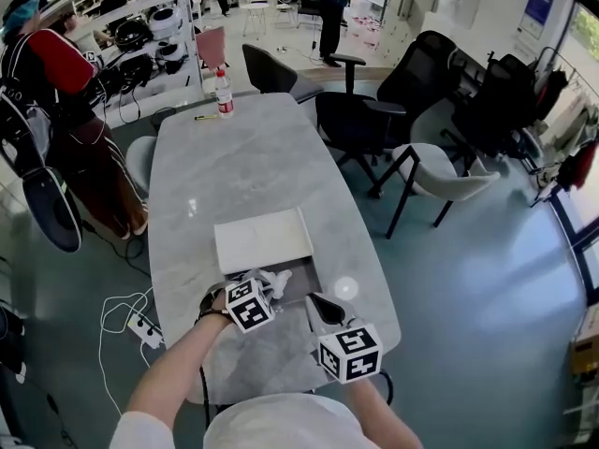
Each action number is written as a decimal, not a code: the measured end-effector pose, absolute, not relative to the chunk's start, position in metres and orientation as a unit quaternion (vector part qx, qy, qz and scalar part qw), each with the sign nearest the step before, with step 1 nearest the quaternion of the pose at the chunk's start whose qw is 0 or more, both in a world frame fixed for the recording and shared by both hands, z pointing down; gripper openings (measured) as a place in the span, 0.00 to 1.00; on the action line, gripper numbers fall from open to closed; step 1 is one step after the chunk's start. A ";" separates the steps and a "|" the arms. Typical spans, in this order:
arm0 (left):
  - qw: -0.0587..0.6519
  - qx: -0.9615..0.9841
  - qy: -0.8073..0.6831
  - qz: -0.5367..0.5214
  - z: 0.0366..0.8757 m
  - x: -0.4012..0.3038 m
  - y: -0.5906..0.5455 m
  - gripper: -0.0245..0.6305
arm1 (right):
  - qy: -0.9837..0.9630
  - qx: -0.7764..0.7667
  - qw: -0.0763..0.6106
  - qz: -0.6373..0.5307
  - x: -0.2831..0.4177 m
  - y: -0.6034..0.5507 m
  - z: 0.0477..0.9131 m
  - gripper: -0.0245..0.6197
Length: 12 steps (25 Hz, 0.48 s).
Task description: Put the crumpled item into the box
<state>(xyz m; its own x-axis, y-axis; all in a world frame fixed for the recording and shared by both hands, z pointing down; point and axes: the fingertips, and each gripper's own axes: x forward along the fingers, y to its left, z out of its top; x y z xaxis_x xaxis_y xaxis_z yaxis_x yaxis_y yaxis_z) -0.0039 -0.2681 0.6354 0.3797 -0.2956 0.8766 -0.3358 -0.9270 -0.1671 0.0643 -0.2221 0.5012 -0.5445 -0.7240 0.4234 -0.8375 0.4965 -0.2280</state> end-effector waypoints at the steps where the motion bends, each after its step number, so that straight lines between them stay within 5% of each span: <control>1: 0.021 0.830 -0.189 0.524 0.636 -0.004 -0.268 0.07 | -0.854 0.457 0.137 0.207 0.064 -0.222 0.502 0.05; 12: 0.045 0.835 -0.197 0.512 0.625 -0.014 -0.265 0.13 | -0.859 0.448 0.136 0.206 0.062 -0.222 0.500 0.05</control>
